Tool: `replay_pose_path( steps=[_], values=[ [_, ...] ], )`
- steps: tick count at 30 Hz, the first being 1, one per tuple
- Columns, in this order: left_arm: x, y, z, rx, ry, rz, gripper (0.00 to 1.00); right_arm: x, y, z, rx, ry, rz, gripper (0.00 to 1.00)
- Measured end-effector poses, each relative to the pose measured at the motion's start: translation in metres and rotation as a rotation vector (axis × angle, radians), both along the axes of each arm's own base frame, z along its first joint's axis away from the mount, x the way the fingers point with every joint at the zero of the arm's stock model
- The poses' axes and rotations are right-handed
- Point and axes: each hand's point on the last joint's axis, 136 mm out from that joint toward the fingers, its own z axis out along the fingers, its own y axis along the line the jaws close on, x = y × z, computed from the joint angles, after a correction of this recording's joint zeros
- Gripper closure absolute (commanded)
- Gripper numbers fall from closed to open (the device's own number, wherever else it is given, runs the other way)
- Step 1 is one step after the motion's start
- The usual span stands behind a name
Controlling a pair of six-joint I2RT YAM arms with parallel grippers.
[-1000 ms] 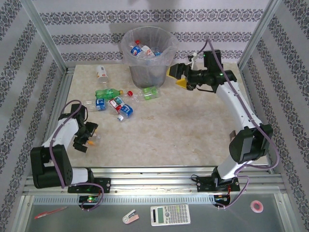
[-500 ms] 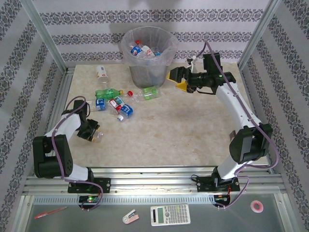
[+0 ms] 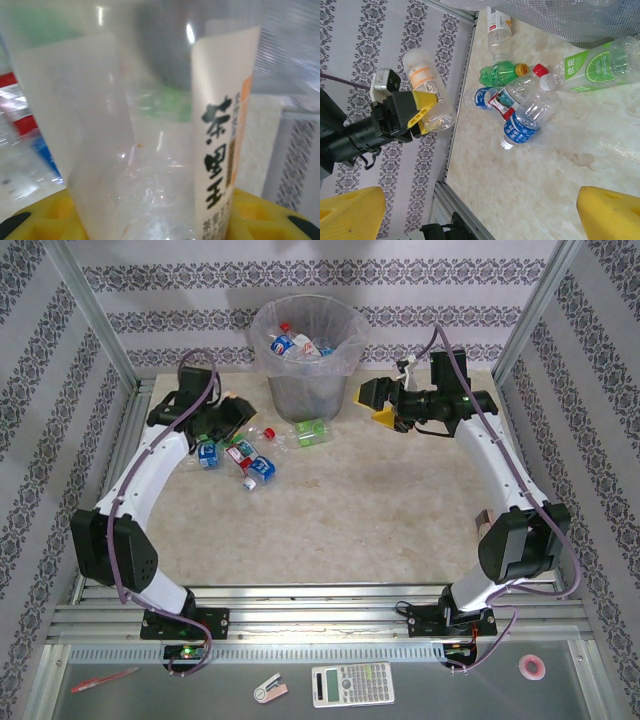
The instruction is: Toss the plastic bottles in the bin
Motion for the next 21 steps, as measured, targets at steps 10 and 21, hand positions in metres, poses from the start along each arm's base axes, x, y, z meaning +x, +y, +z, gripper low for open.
replay_pose_path(
  steps=[10, 21],
  values=[
    [-0.030, 0.020, -0.051, 0.110, 0.180, 0.018, 0.65, -0.009, -0.005, -0.005, -0.008, 0.019, -0.013, 0.02],
    [0.042, 0.019, 0.033, 0.094, 0.038, 0.054, 0.47, -0.013, -0.015, -0.011, -0.019, 0.040, -0.041, 0.02]
  ],
)
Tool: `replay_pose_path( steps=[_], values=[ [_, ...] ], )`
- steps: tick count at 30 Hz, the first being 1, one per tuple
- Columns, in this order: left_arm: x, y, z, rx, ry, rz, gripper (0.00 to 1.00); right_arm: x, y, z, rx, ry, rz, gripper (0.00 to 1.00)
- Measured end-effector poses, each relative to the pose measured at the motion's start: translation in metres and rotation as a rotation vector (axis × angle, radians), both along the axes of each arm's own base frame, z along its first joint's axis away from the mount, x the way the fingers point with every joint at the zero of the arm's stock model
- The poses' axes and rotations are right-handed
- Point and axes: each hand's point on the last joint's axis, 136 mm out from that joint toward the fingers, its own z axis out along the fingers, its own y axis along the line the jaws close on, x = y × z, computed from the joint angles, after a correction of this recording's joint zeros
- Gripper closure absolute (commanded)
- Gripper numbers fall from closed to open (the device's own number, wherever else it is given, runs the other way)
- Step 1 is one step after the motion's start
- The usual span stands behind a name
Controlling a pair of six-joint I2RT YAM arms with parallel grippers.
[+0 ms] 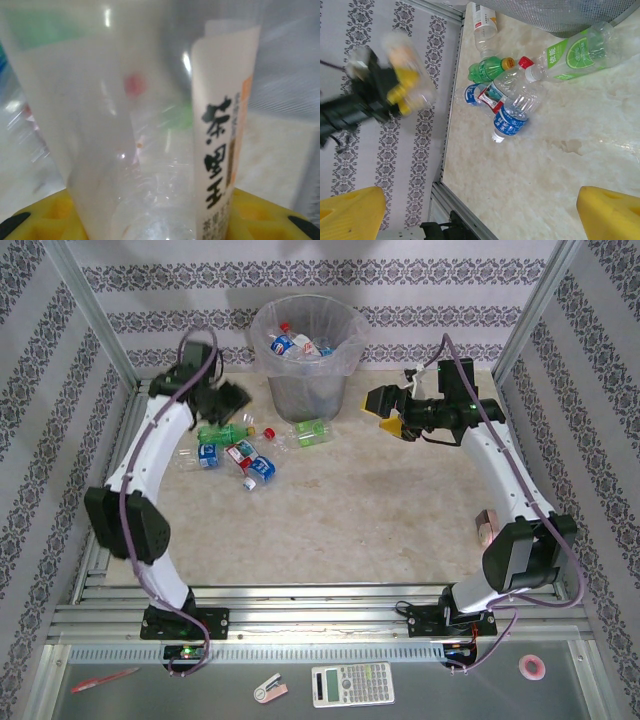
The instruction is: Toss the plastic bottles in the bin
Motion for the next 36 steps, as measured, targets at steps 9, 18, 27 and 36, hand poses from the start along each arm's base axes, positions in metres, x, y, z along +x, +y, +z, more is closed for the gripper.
replay_pose_path(
  steps=[9, 18, 27, 36],
  values=[
    [0.095, -0.068, 0.167, -0.274, -0.528, -0.150, 0.00, -0.003, -0.002, 0.000, -0.008, -0.007, -0.016, 0.02],
    [0.100, -0.012, 0.105, -0.191, -0.315, -0.027, 0.00, -0.016, -0.004, -0.012, -0.014, 0.022, -0.020, 0.02],
    [0.015, 0.035, 0.101, 0.125, -0.184, -0.006, 0.01, -0.016, -0.004, -0.013, -0.016, 0.024, -0.023, 0.02],
    [-0.018, 0.073, -0.033, 0.224, 0.191, -0.023, 0.00, -0.016, -0.005, -0.014, -0.021, 0.024, -0.025, 0.02]
  ],
)
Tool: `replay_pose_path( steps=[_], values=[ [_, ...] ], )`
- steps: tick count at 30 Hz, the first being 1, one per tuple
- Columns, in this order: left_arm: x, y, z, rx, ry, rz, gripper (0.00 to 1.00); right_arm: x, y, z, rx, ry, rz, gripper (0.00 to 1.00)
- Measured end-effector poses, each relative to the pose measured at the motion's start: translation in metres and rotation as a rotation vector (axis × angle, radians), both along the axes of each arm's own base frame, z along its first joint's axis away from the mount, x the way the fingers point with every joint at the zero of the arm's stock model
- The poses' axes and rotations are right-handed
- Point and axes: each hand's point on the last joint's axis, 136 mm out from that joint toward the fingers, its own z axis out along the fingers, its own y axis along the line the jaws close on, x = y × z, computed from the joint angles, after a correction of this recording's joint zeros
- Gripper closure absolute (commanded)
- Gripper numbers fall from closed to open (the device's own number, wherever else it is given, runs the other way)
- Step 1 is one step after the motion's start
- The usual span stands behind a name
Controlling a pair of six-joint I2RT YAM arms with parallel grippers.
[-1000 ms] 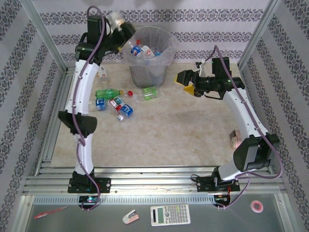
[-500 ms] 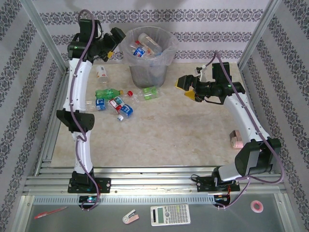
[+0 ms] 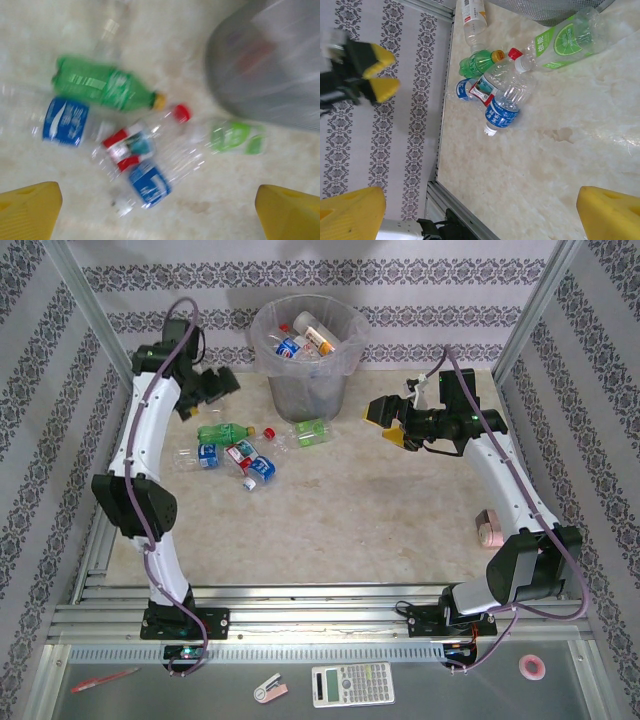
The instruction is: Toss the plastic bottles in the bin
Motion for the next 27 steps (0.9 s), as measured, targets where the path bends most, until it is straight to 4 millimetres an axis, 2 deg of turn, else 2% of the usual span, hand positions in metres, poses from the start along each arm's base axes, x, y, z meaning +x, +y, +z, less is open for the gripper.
replay_pose_path(
  steps=[2, 4, 7, 10, 13, 19, 22, 27],
  values=[
    [-0.022, 0.014, -0.041, -0.075, 0.077, 0.082, 0.00, 0.000, 0.000, -0.001, -0.002, 0.002, -0.002, 0.02],
    [-0.045, 0.032, -0.074, -0.163, 0.114, 0.201, 0.00, 0.000, -0.001, -0.003, -0.004, 0.005, -0.003, 0.02],
    [-0.076, 0.057, -0.106, -0.264, 0.140, 0.380, 0.00, 0.000, -0.001, -0.003, -0.007, 0.003, -0.003, 0.02],
    [-0.089, 0.069, -0.124, -0.324, 0.134, 0.494, 0.00, 0.000, -0.001, -0.003, -0.009, 0.003, -0.002, 0.02],
    [-0.087, 0.073, -0.132, -0.356, 0.119, 0.547, 0.00, 0.000, -0.001, -0.003, -0.009, 0.003, -0.001, 0.02],
    [-0.061, 0.079, -0.131, -0.398, 0.039, 0.606, 0.00, -0.003, 0.006, -0.004, -0.012, 0.003, 0.015, 0.02],
    [-0.049, 0.082, -0.146, -0.420, 0.048, 0.642, 0.00, -0.004, 0.008, -0.004, -0.014, 0.003, 0.022, 0.02],
    [-0.041, 0.084, -0.178, -0.438, 0.116, 0.697, 0.00, -0.005, 0.010, -0.005, -0.017, 0.004, 0.024, 0.02]
  ],
)
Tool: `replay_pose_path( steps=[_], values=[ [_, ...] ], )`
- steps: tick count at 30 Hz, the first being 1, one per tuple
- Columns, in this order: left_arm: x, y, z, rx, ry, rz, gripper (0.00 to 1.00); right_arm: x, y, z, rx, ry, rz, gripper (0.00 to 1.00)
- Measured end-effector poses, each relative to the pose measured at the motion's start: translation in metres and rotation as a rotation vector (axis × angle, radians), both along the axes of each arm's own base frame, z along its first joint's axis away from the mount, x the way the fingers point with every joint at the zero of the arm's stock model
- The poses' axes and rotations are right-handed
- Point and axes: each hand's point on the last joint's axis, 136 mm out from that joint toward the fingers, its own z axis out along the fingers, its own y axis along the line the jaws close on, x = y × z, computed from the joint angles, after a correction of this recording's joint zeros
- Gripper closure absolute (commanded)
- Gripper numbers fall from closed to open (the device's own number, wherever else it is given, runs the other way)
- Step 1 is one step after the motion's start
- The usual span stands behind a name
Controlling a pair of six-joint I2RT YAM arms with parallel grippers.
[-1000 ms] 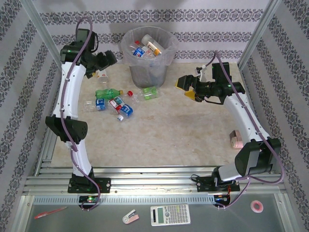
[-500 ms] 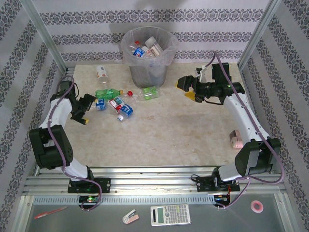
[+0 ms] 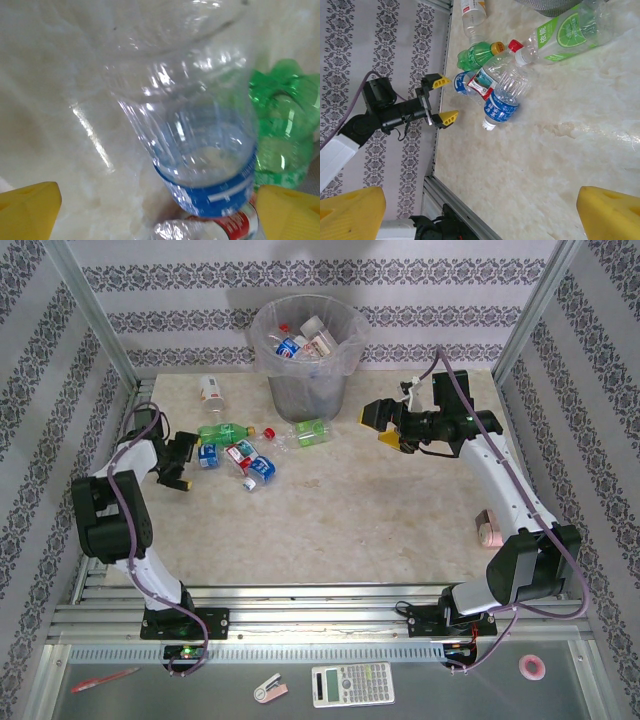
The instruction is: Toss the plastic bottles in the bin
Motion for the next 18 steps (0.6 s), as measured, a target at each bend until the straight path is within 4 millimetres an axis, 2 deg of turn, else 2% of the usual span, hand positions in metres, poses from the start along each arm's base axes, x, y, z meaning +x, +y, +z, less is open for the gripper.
replay_pose_path(
  steps=[2, 6, 11, 14, 18],
  values=[
    [0.005, 0.001, -0.007, -0.010, 0.011, 0.012, 0.00, 0.000, 0.000, 0.000, 0.000, 0.003, 0.000, 0.02],
    [0.029, 0.008, -0.002, -0.002, -0.023, 0.025, 0.00, 0.000, 0.000, 0.000, 0.000, 0.003, 0.000, 0.02],
    [0.048, 0.014, -0.005, 0.007, -0.032, 0.020, 0.03, 0.000, 0.000, -0.001, 0.000, 0.004, 0.000, 0.02],
    [0.049, 0.014, -0.016, 0.008, -0.004, 0.004, 0.09, 0.000, 0.000, -0.001, -0.001, 0.004, -0.001, 0.02],
    [0.039, 0.013, -0.030, 0.016, 0.054, -0.033, 0.16, 0.000, 0.000, -0.001, -0.002, 0.003, -0.002, 0.02]
  ],
)
